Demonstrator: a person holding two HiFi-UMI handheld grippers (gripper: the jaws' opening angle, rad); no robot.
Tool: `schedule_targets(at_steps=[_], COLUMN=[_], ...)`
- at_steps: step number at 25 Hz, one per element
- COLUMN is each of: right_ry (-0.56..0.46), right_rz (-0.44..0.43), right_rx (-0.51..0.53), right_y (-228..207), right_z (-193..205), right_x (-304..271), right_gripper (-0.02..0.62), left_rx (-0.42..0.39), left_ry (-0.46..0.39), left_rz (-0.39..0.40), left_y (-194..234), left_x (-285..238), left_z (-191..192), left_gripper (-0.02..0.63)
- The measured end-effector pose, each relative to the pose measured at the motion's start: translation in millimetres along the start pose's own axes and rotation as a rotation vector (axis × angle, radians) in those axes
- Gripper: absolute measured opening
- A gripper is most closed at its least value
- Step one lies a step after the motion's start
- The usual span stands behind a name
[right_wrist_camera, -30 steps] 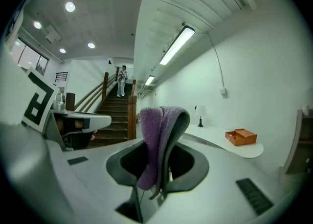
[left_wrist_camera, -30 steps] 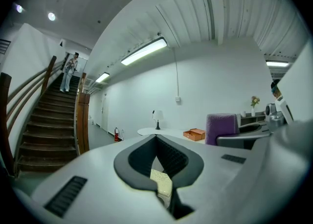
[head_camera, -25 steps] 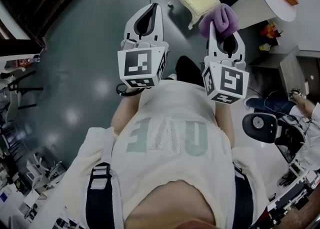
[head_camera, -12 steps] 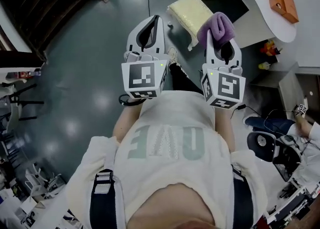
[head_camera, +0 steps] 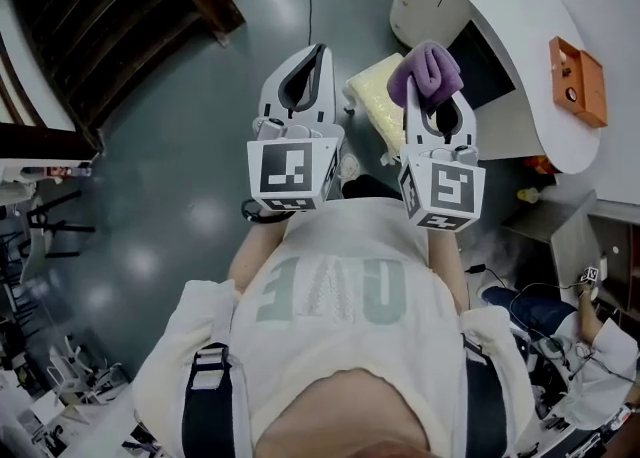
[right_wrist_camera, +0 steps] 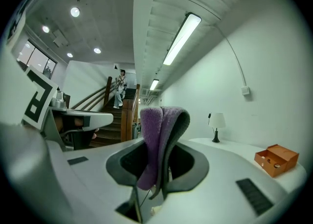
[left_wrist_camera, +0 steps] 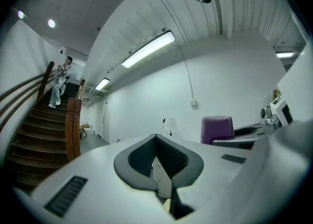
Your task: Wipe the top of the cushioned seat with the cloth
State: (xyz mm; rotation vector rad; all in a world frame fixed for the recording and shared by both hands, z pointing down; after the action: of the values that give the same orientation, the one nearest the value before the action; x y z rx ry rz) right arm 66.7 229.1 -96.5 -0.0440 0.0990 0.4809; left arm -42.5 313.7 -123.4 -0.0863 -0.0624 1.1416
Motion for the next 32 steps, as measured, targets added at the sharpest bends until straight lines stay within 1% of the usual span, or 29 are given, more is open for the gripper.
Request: schedule_targets(at_steps=[3,7,10,14,16,22,26,32], right_ry=[0.007,0.01,0.026,0.038,0.032,0.018,0.003,-0.003], right_rz=[-0.007,-0.009,0.009,0.051,0.073,0.117,0.138,0.15], right_rx=[-0.006,-0.005,-0.016,-0.024,-0.026,-0.055,-0.059,-0.061], right_y=[-14,-32,-42,-49,-52,-68,-72,-71], right_z=[-10,-20,-19,-18,-20,-17,-17,-19], right_x=[-48,-95,-117,-143,-153,-170,-175,-188], right_gripper=[0.095,0.095,0.095,0.095,0.095,0.095,0.095,0.095], left_rx=[0.003,0.003,0.02,0.04,0.037,0.024,0.016,0.026], left_ry=[0.011,0.024,0.037,0.062,0.066,0.04,0.041,0.042], left_rz=[0.012,0.04,0.064,0.124,0.146,0.182,0.195,0.216], left_y=[15,24,28,34,37,39,42,45], left_x=[-53,-109,-135,-164,-176,-203,-211,-220], left_z=[0,3,9,19,20,17,19,21], left_gripper=[0.006,0.006,0.006,0.006,0.006,0.006,0.006,0.006])
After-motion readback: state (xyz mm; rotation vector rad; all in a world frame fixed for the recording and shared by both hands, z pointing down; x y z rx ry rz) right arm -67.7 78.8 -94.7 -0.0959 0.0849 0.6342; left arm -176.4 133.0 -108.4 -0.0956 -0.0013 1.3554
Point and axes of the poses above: the fingertips, and each gripper's own axes: x backward along the fingers, y to its left, z out of its underside, the point moved 1 cm from there along x, backward along the fingers, and after that the axes turned 4 degrees about -x, right-handed, at the moved point
